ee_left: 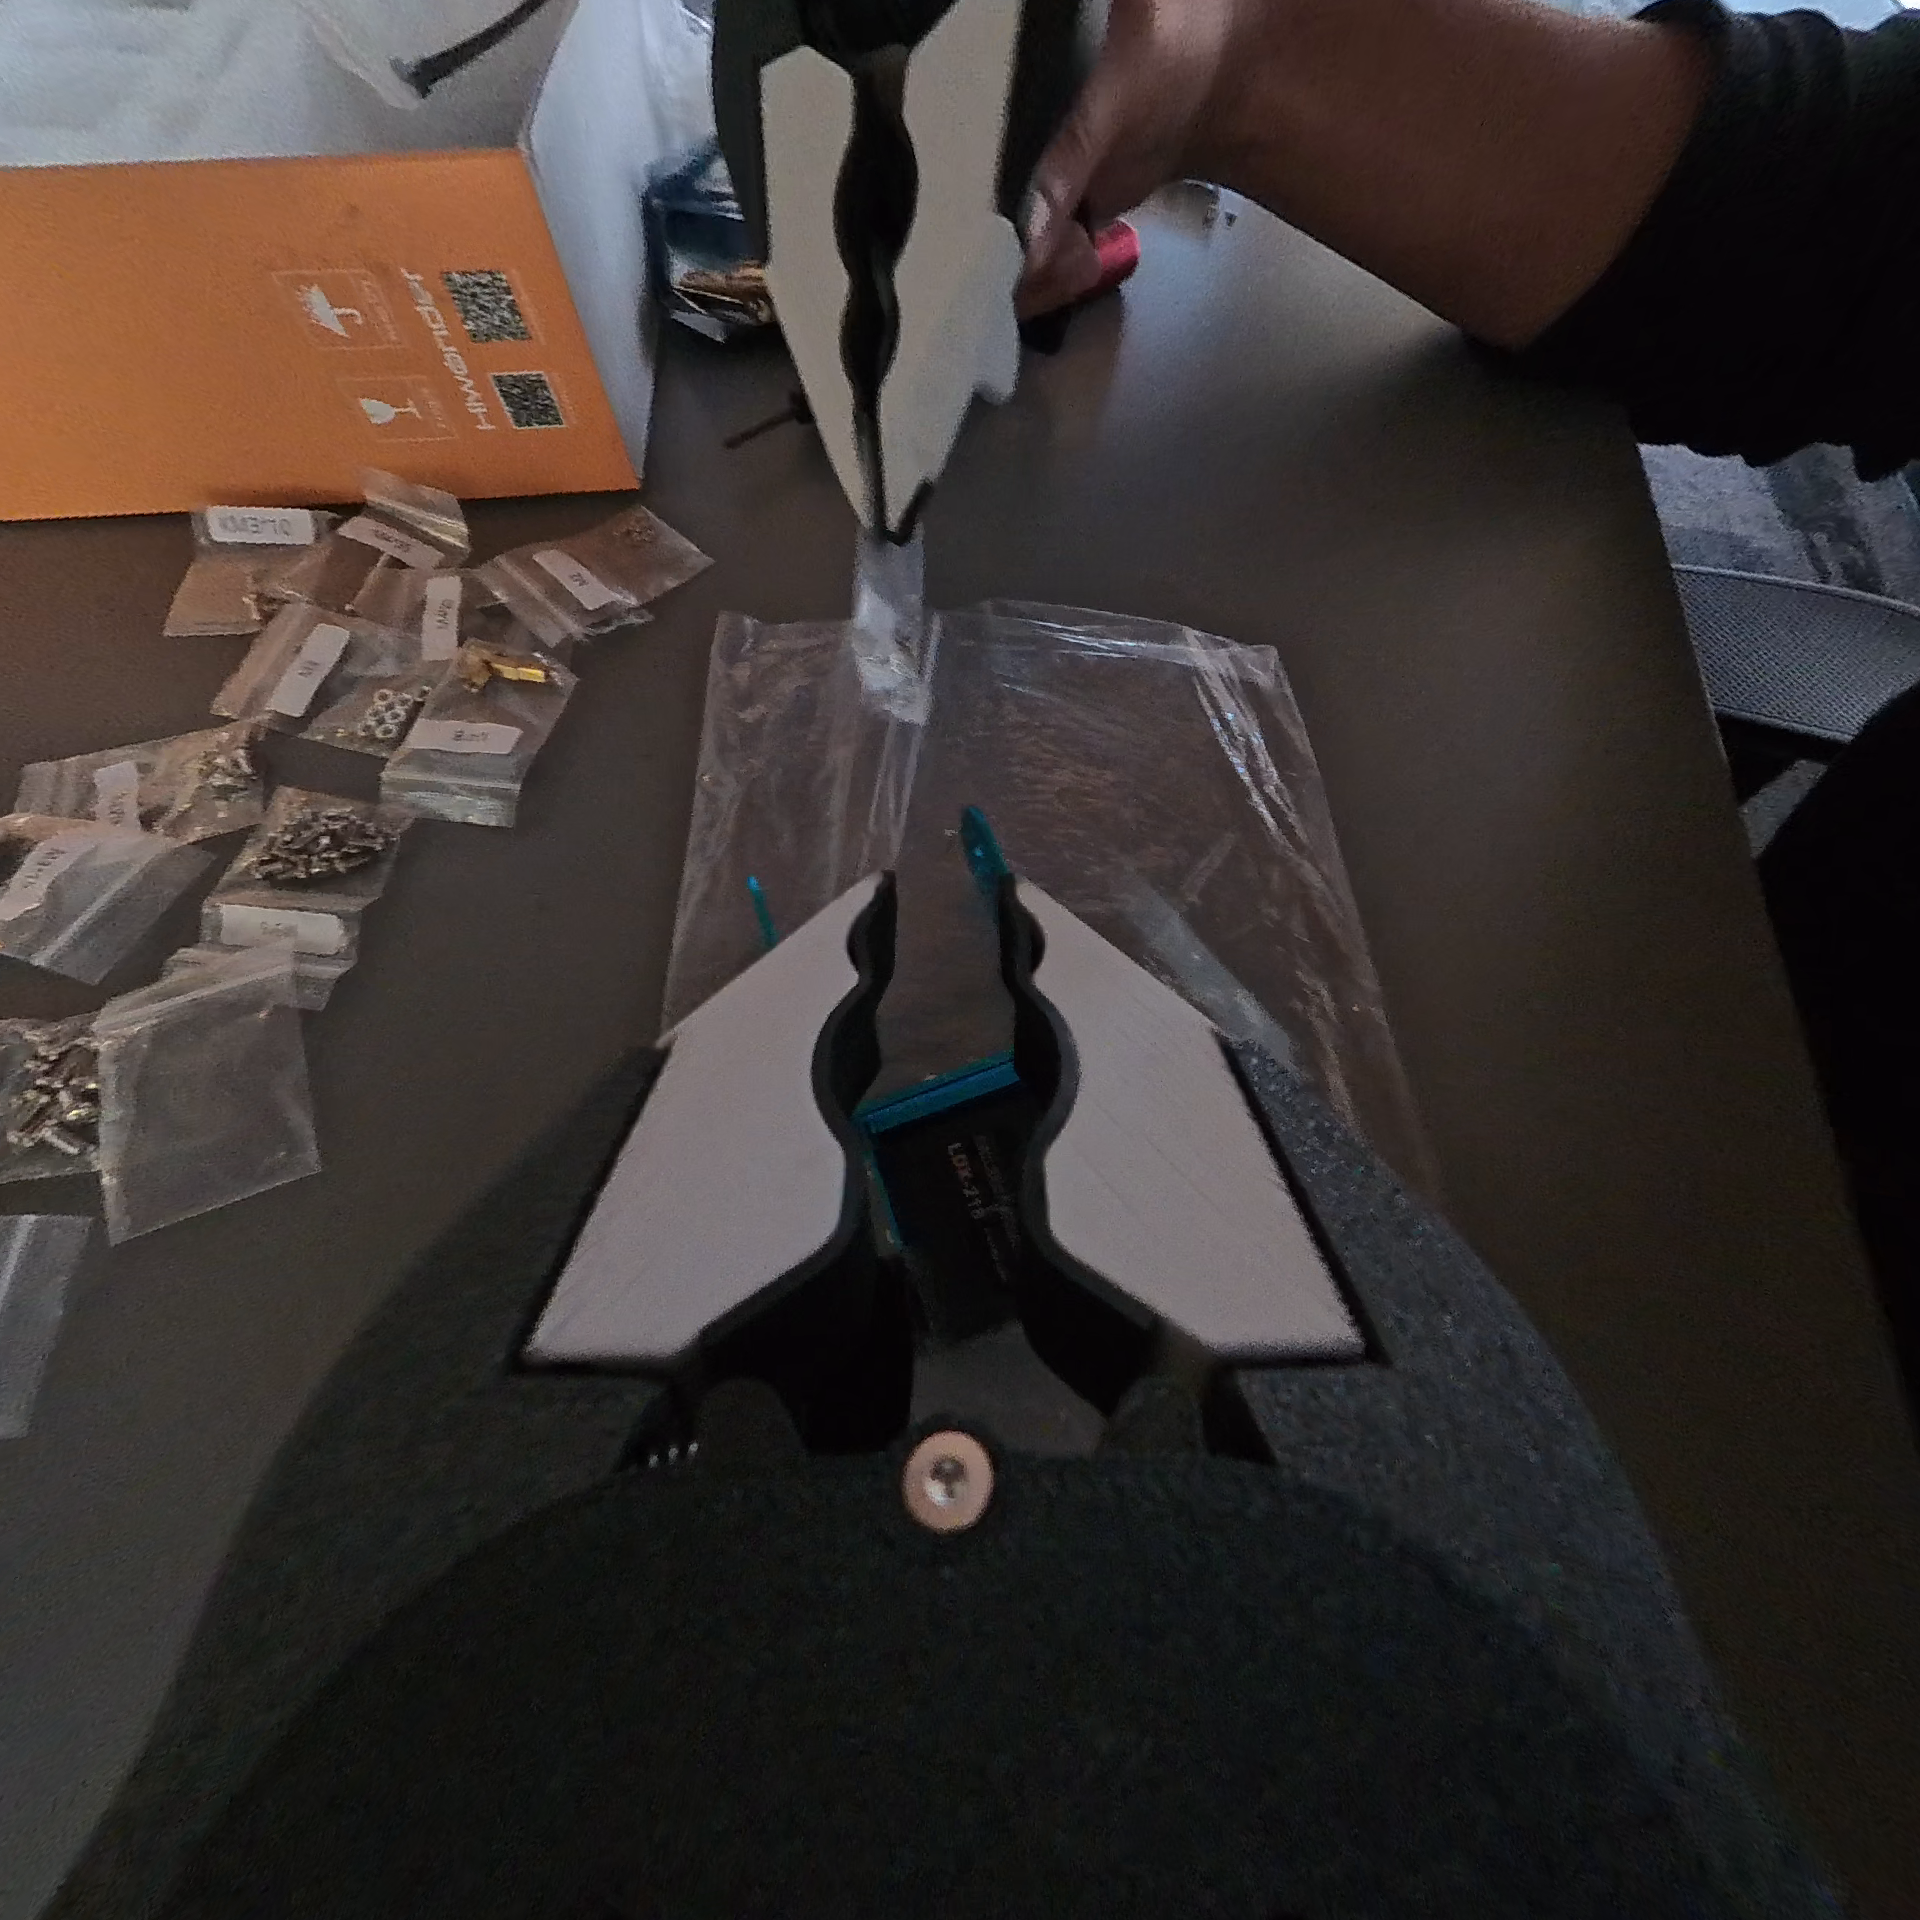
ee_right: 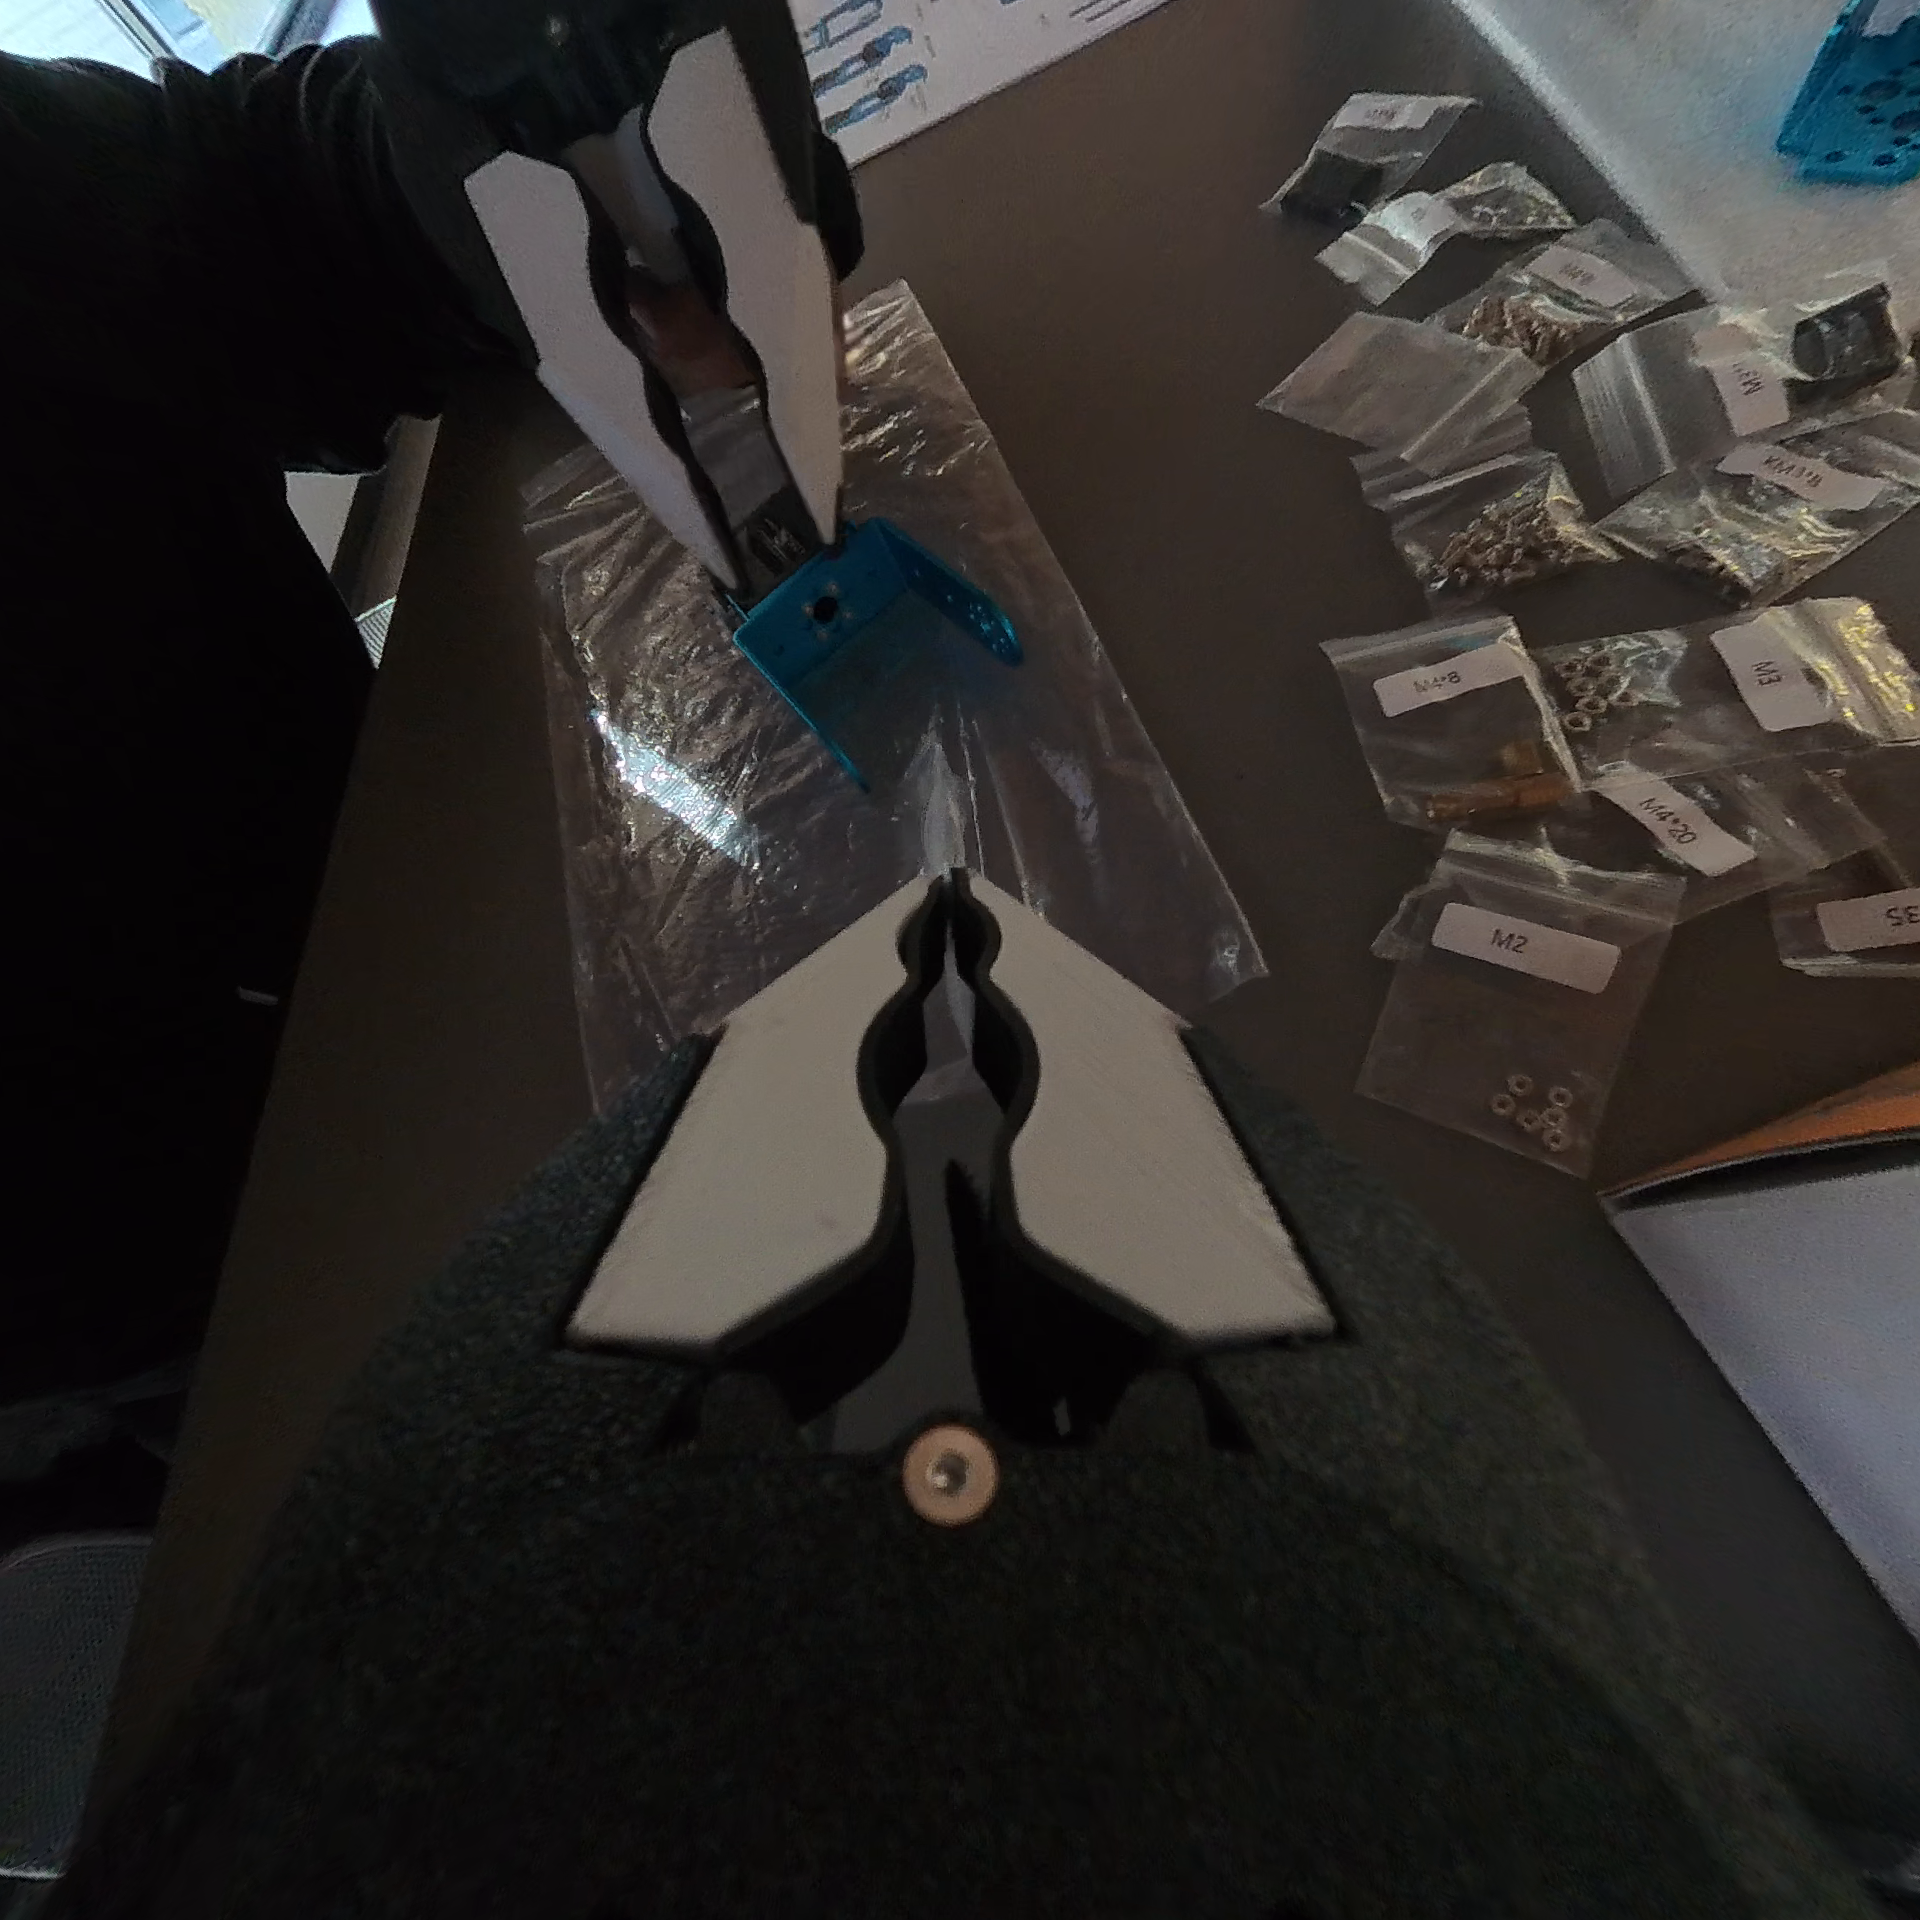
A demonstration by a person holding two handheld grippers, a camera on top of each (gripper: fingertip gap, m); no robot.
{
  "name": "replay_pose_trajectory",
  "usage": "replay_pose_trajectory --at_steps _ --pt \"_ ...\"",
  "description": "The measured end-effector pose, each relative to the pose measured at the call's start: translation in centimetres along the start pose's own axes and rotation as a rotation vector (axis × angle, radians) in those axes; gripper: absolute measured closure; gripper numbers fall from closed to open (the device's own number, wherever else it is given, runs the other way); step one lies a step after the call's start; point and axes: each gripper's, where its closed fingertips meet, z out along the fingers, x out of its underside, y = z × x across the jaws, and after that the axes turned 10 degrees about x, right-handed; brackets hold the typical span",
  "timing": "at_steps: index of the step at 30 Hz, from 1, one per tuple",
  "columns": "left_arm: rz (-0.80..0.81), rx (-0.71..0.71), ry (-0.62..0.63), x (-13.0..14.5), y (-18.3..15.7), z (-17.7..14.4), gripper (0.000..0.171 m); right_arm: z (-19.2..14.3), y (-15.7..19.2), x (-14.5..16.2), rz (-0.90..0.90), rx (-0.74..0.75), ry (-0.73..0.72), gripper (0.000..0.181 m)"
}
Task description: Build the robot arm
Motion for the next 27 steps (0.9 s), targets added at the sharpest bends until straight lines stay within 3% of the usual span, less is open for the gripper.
replay_pose_trajectory --at_steps 2,7,10,13,15,16,18,19,27 --pt "0.007 0.006 0.023 0.1 -0.4 -0.1 0.151 -0.1 -0.1 0.0 0.004 0.002 -0.004 0.181" --pt "-0.038 -0.147 0.092 0.5 0.6 -1.2 0.096 -0.5 0.2 -0.7 0.004 -0.007 -0.041 0.181" --pt "-0.108 -0.231 0.093 1.8 -0.1 -1.9 0.082 -0.4 0.4 -0.8 -0.003 -0.009 -0.039 0.181" --pt "-0.163 -0.296 0.114 3.8 0.0 -1.8 0.082 -0.2 0.8 -0.8 -0.008 -0.019 -0.033 0.181" --pt "-0.184 -0.262 0.145 4.8 -0.6 -0.9 0.087 -0.1 0.9 -0.9 -0.010 -0.022 -0.034 0.181" --pt "-0.182 -0.262 0.166 5.1 -0.6 -0.7 0.092 0.0 1.0 -0.9 -0.010 -0.024 -0.035 0.181" --pt "-0.151 -0.315 0.215 5.7 0.0 -0.7 0.121 0.1 1.2 -0.9 -0.015 -0.022 -0.035 0.181" --pt "-0.142 -0.315 0.226 5.8 0.0 -0.7 0.124 0.1 1.3 -1.0 -0.020 -0.022 -0.036 0.181" --pt "-0.137 -0.305 0.242 6.4 -1.3 -3.2 0.125 0.0 2.1 -2.3 -0.016 -0.033 -0.084 0.181"
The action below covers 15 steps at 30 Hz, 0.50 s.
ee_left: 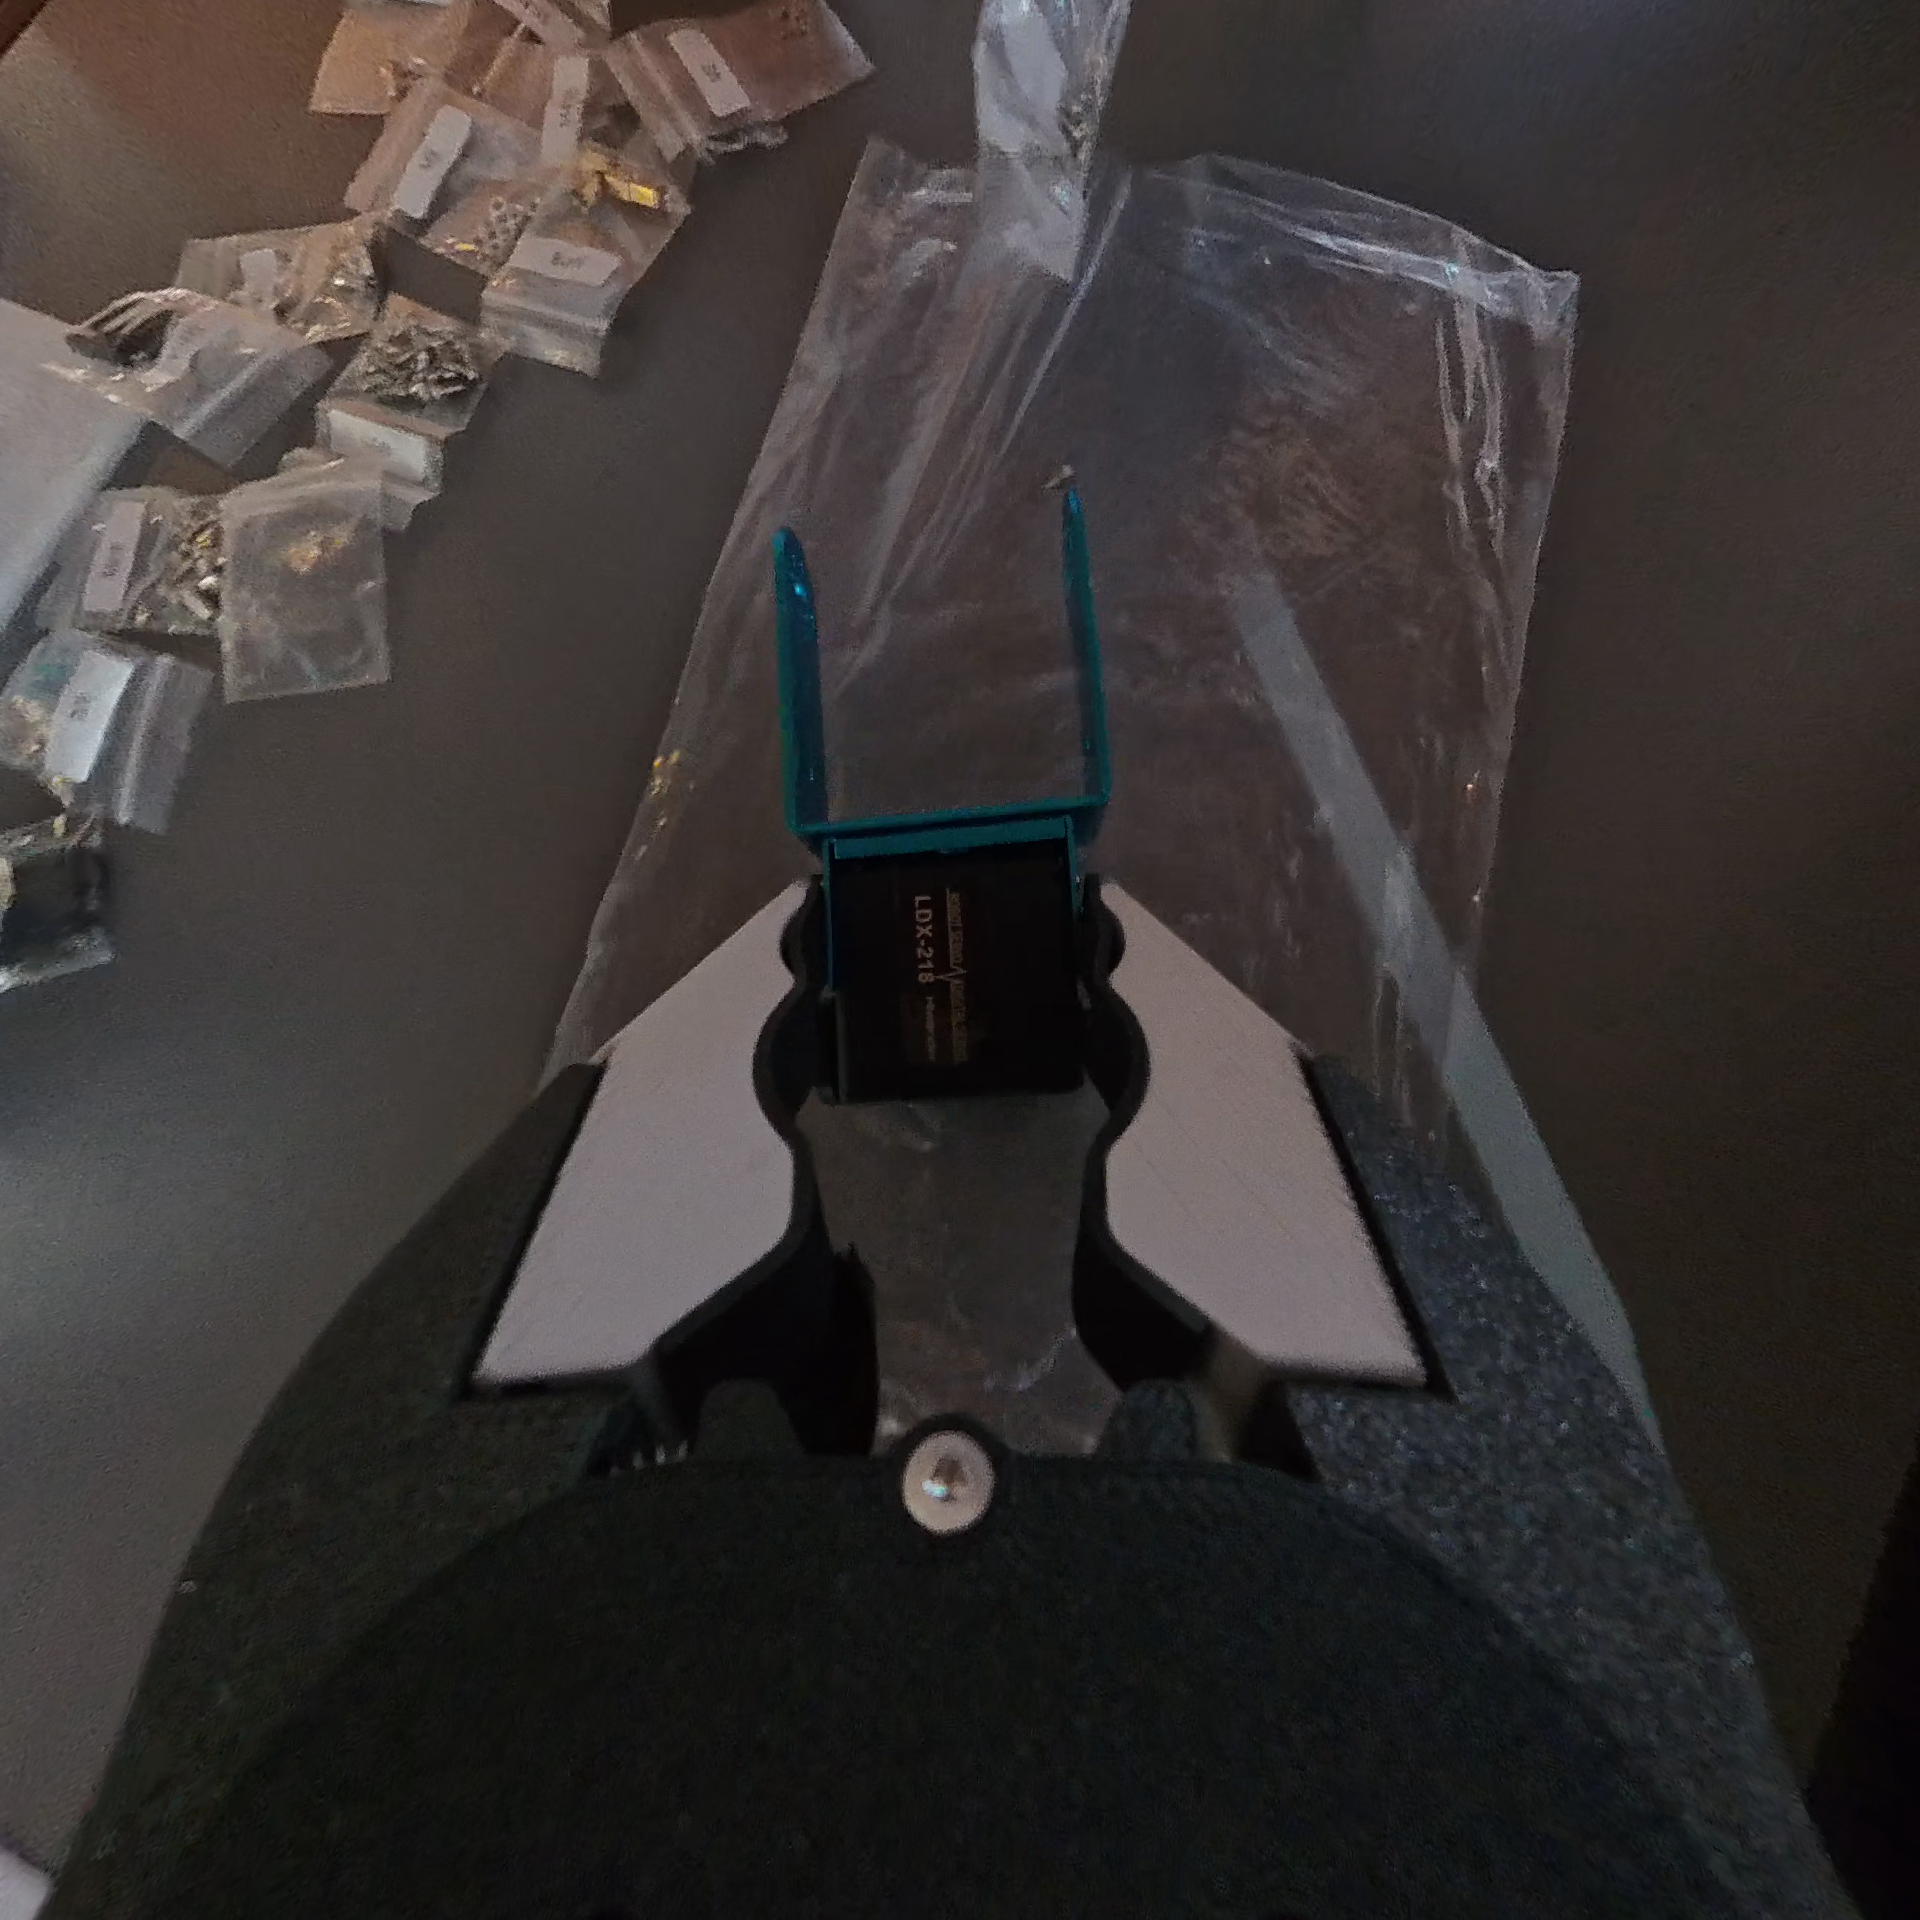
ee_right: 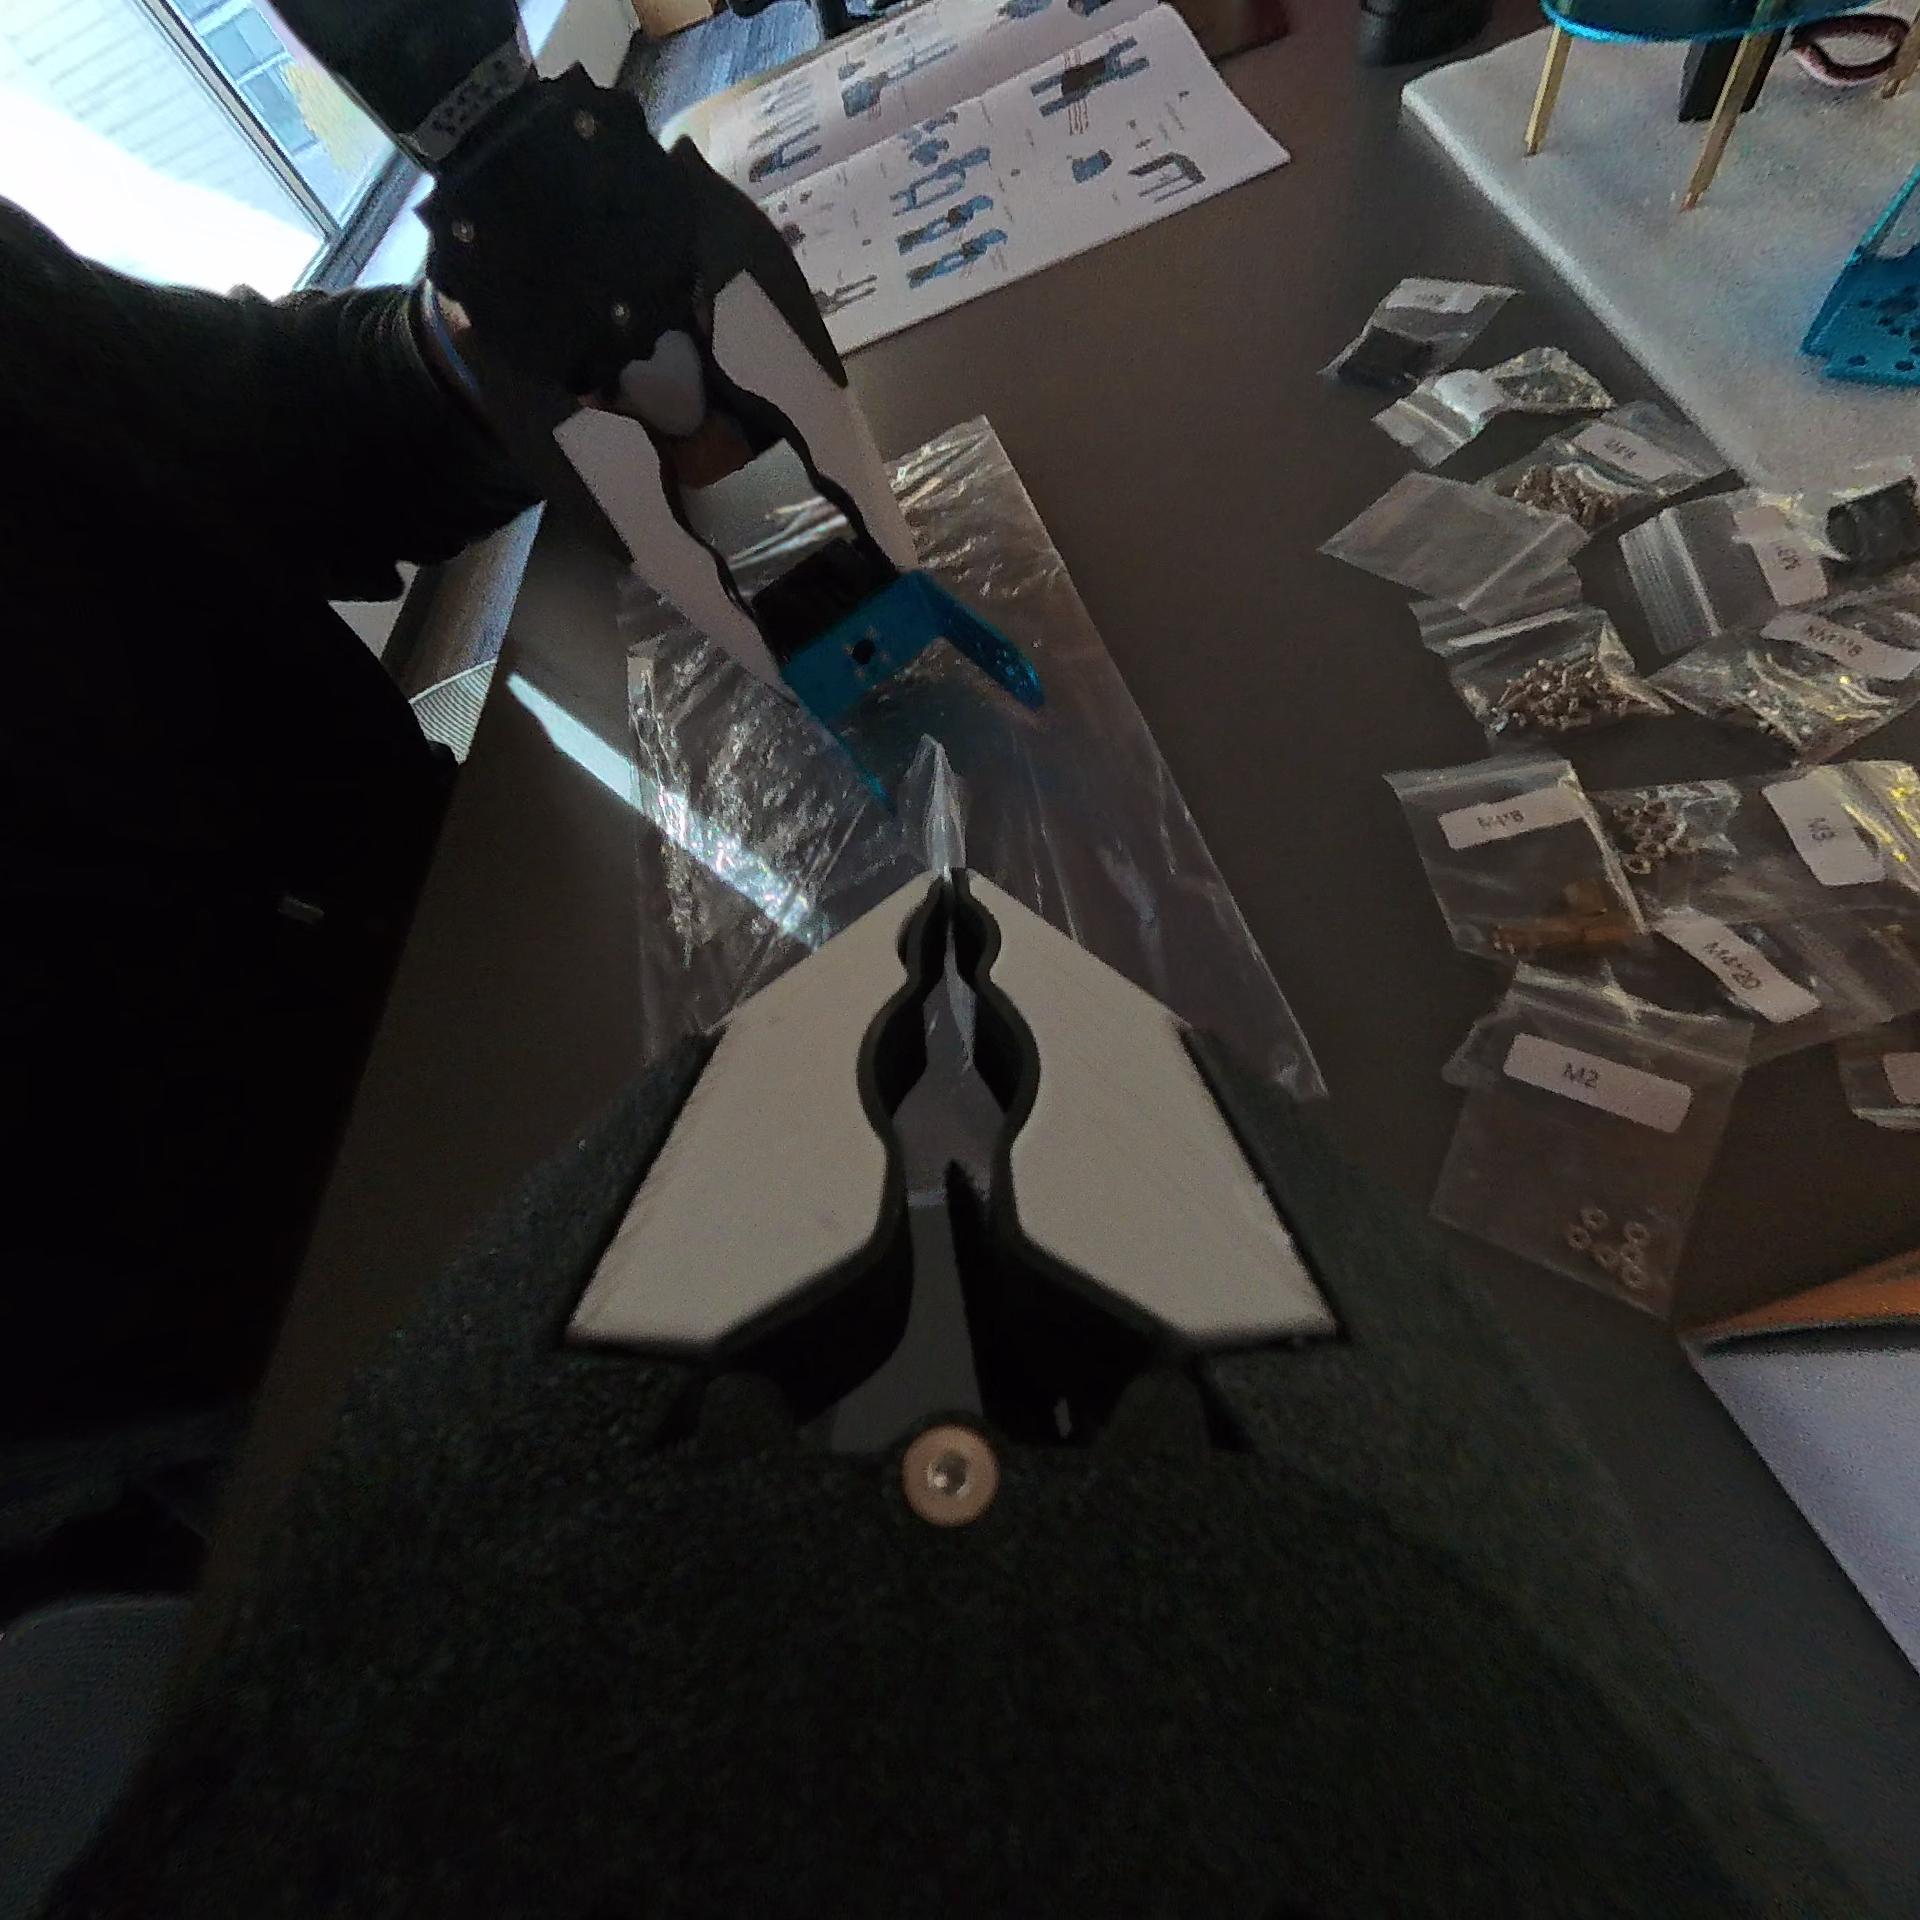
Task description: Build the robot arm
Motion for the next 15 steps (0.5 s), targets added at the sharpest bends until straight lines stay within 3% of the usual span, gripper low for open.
replay_pose_trajectory --at_steps 6,10,12,15 --pt "-0.035 0.028 0.012 2.0 0.6 -1.5 0.124 1.4 1.0 0.0 -0.013 -0.006 0.025 0.181" --pt "-0.025 0.054 0.029 2.4 0.2 -1.0 0.123 1.8 1.2 -1.5 0.080 -0.045 -0.059 0.181" --pt "-0.001 0.025 0.009 1.1 0.9 -1.8 0.111 1.8 1.2 -2.2 0.129 -0.068 -0.097 0.181" --pt "0.011 0.081 -0.120 -3.5 1.0 -3.1 0.117 1.4 2.0 -3.4 0.172 -0.134 -0.169 0.181"
